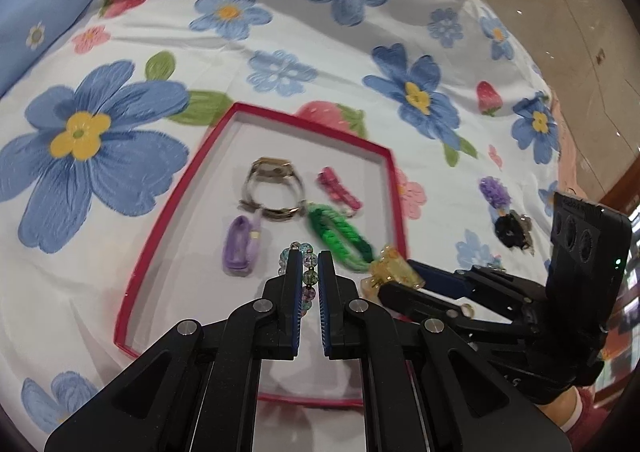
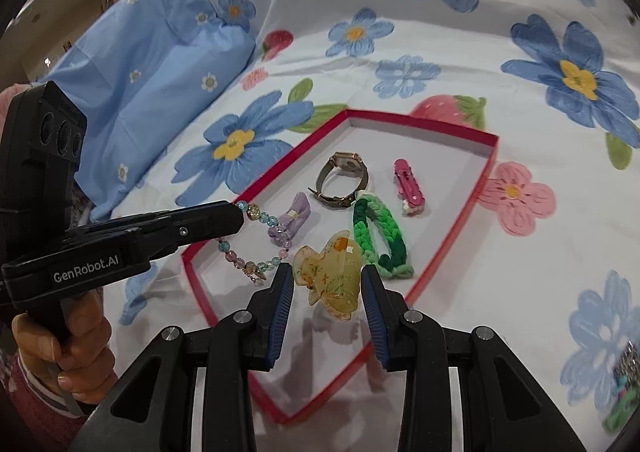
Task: Organize jewelry
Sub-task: 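Carry the bracelet into the tray with the left gripper while the right carries the claw clip, then open both grippers to release the bracelet and claw clip in the tray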
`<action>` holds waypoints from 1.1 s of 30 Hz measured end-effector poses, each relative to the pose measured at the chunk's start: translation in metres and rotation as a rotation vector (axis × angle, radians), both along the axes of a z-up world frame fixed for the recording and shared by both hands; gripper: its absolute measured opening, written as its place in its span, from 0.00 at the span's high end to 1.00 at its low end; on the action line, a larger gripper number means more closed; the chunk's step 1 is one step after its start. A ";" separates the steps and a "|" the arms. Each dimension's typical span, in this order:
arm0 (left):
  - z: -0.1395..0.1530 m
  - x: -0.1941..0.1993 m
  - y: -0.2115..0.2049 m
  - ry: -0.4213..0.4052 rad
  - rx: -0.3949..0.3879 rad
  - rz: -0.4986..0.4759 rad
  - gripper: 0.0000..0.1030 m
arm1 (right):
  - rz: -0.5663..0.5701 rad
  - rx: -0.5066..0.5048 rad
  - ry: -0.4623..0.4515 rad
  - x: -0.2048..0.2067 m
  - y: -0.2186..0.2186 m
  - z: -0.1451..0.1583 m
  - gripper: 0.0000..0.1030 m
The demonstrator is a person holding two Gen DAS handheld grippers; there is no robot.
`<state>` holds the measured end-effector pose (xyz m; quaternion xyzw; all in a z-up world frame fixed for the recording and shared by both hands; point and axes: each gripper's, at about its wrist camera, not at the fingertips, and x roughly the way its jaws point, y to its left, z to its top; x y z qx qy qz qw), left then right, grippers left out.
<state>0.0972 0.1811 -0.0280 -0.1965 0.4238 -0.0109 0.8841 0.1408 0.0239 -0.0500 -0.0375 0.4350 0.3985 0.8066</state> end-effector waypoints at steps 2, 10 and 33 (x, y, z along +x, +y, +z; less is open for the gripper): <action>-0.008 0.002 0.007 0.016 -0.004 0.015 0.94 | 0.010 -0.024 0.006 0.004 0.007 -0.006 0.66; -0.036 0.007 0.030 0.085 0.031 0.081 0.94 | 0.044 -0.101 0.018 0.008 0.027 -0.027 0.66; -0.053 0.010 0.039 0.150 0.063 0.138 0.83 | 0.060 -0.105 0.024 0.010 0.035 -0.030 0.64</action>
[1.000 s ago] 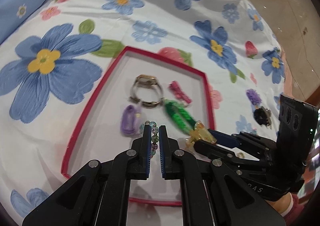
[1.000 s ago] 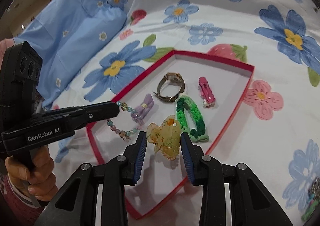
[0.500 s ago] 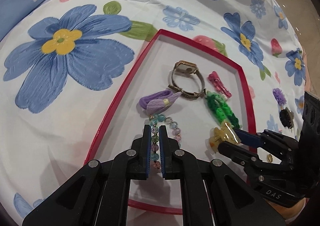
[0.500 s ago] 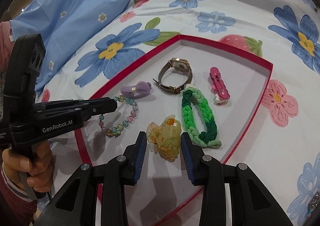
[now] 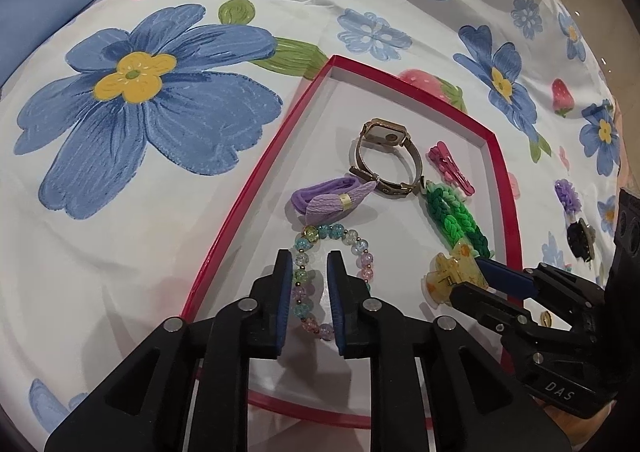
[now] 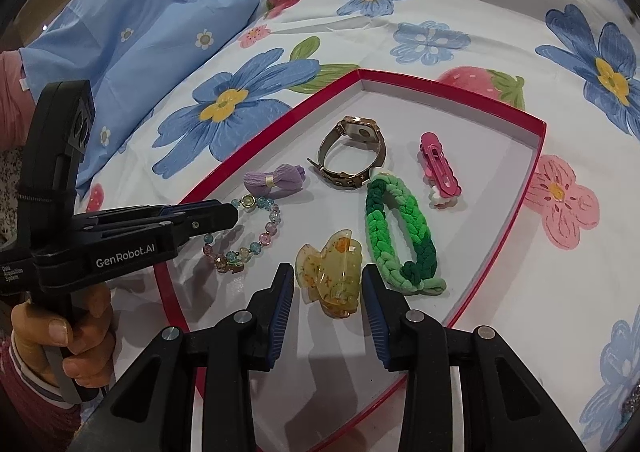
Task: Organize jewelry
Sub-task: 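Open both grippers to release the bracelet and claw clip in the tray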
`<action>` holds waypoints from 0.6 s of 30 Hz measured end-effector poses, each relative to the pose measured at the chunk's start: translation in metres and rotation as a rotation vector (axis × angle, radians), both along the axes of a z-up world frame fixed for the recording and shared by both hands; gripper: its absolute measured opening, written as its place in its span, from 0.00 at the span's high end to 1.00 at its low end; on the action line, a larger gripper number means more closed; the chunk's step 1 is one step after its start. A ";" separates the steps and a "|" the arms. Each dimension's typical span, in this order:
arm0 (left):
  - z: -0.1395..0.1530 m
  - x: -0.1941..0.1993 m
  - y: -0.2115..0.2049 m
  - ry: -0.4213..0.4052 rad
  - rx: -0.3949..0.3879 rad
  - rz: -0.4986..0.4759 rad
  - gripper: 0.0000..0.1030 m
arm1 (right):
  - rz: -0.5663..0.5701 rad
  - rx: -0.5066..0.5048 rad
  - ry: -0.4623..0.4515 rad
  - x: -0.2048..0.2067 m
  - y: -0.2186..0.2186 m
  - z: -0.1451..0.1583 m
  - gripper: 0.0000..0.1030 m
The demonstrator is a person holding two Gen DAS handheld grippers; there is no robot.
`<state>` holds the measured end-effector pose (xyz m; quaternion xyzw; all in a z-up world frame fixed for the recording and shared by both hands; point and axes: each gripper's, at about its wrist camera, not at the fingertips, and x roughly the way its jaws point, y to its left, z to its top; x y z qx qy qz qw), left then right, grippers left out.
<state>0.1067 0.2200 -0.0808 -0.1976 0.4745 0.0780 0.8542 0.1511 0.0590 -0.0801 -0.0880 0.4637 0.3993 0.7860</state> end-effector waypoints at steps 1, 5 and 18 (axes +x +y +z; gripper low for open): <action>0.001 -0.001 0.000 -0.001 0.000 0.001 0.79 | -0.001 0.003 0.003 0.000 0.000 0.000 0.64; 0.006 -0.004 0.000 -0.010 0.007 0.004 0.69 | -0.010 0.020 0.012 -0.002 -0.005 0.004 0.59; 0.036 -0.022 -0.024 -0.060 -0.001 -0.021 0.54 | -0.111 0.140 -0.028 -0.021 -0.067 0.046 0.53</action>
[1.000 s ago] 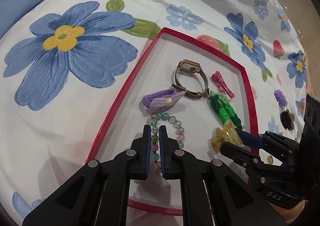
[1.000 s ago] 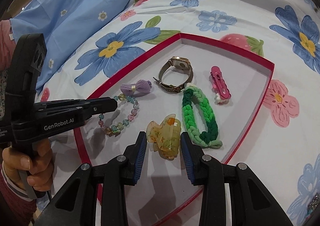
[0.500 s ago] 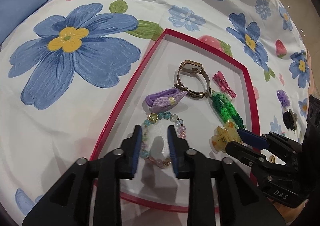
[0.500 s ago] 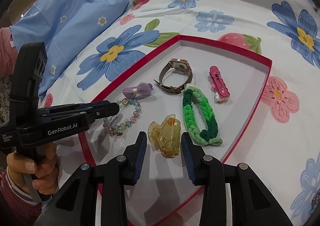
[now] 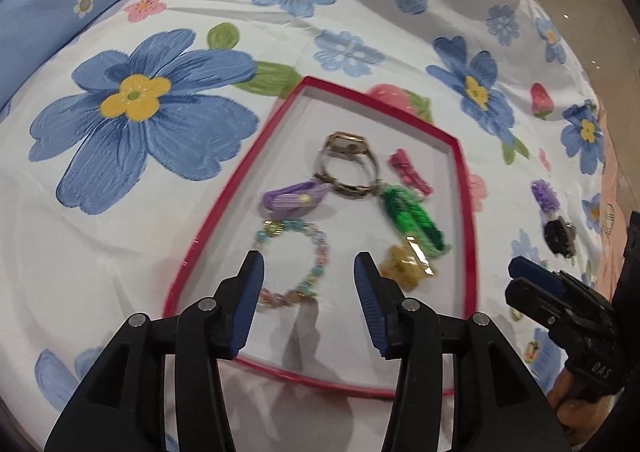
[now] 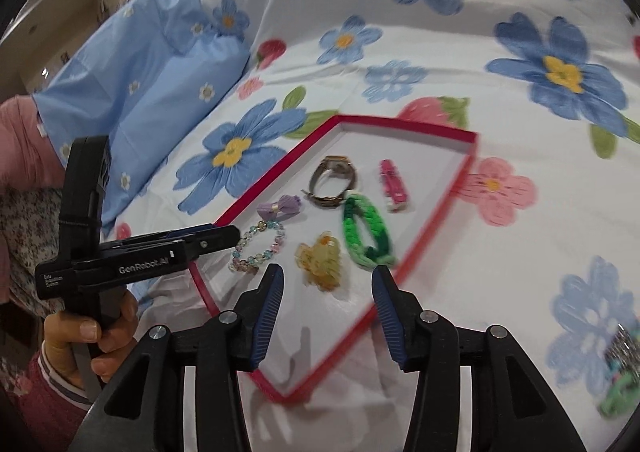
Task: Organize jewelry
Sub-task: 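Open both grippers to release the bracelet and claw clip in the tray, then move both open grippers back over the remaining jewelry pile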
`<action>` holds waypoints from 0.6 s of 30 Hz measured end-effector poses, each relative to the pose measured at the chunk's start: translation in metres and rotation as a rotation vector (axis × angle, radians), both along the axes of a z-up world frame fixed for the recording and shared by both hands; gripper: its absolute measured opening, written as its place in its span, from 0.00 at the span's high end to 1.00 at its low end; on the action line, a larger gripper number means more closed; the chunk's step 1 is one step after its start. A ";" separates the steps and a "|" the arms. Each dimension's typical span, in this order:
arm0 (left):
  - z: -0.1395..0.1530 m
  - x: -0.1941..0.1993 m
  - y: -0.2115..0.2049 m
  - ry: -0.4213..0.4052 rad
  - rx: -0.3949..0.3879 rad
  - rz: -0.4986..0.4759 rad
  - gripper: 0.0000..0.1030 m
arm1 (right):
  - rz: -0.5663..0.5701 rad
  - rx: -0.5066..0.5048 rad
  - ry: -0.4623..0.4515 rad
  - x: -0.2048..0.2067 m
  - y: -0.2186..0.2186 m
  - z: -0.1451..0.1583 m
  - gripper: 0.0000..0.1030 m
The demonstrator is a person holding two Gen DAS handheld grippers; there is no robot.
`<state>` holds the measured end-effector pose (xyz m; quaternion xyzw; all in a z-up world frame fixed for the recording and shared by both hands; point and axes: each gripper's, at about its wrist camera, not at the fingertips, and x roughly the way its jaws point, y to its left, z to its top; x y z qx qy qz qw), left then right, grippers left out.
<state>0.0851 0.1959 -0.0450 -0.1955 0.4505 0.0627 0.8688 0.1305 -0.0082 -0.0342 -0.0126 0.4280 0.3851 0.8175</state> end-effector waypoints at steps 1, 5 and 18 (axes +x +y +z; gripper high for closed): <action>0.003 -0.001 -0.004 -0.006 -0.003 -0.007 0.53 | -0.017 0.008 -0.003 -0.002 -0.010 0.003 0.53; 0.014 -0.005 -0.029 -0.026 -0.002 -0.059 0.53 | -0.084 0.025 -0.009 -0.007 -0.047 0.009 0.53; 0.040 -0.005 -0.112 -0.063 0.019 -0.238 0.50 | -0.324 0.050 -0.031 -0.016 -0.168 0.020 0.52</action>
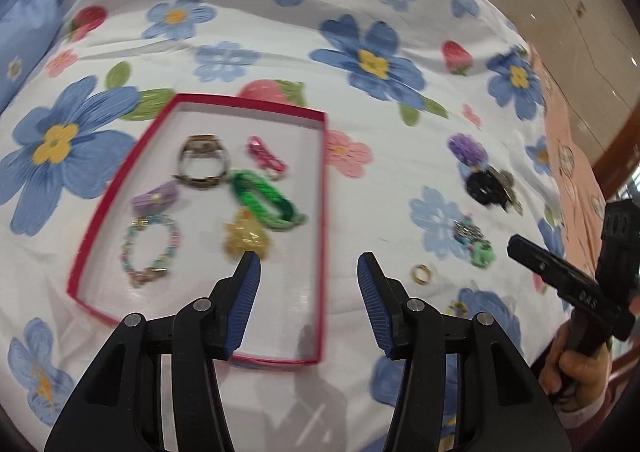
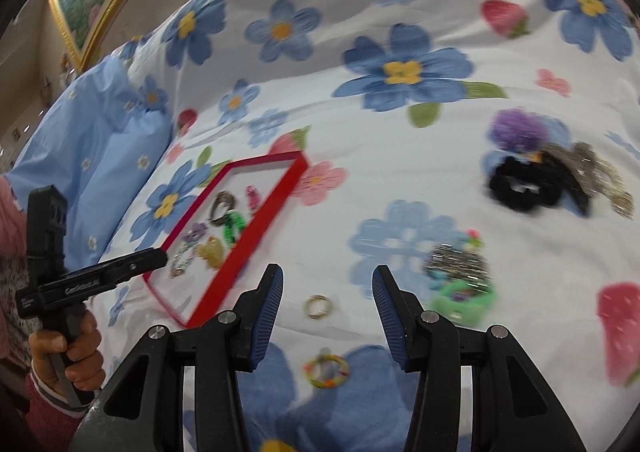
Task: Organize jewelry
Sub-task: 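Move both open grippers back over the remaining jewelry pile, then grasp the gold ring with the left gripper while the right grasps the silver chain keychain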
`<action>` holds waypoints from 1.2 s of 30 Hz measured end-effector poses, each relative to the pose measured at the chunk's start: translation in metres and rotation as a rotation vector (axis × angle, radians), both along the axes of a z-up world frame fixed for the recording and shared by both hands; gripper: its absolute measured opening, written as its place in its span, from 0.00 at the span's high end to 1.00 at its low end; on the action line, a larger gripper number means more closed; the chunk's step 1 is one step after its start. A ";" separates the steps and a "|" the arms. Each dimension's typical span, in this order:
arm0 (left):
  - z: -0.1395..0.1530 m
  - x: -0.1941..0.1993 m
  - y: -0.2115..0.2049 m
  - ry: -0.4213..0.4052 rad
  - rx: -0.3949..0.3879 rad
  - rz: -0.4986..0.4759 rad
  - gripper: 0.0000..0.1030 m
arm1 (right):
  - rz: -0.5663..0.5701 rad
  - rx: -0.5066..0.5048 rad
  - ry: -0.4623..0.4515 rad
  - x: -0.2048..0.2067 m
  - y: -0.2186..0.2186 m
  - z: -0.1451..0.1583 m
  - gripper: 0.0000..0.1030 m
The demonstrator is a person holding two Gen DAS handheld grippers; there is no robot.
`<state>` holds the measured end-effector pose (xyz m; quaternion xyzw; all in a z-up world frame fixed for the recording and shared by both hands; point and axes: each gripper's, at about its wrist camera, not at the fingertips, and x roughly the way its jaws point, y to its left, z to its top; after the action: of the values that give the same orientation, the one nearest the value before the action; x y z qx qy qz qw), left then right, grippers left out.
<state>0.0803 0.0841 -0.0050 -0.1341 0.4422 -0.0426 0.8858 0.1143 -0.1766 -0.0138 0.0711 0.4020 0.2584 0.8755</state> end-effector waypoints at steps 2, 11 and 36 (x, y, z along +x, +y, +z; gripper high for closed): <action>0.000 0.001 -0.011 0.003 0.003 -0.022 0.48 | -0.029 0.002 0.003 -0.001 -0.014 -0.001 0.52; -0.015 0.011 -0.070 0.050 0.036 -0.150 0.48 | -0.109 0.002 0.020 0.000 -0.058 -0.011 0.52; -0.063 0.053 -0.133 0.146 0.082 -0.276 0.48 | -0.084 -0.137 0.099 0.061 -0.051 -0.046 0.67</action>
<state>0.1334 -0.0488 -0.0677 -0.0386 0.5210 -0.1358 0.8418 0.1750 -0.2280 -0.0594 0.0406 0.4582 0.1897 0.8674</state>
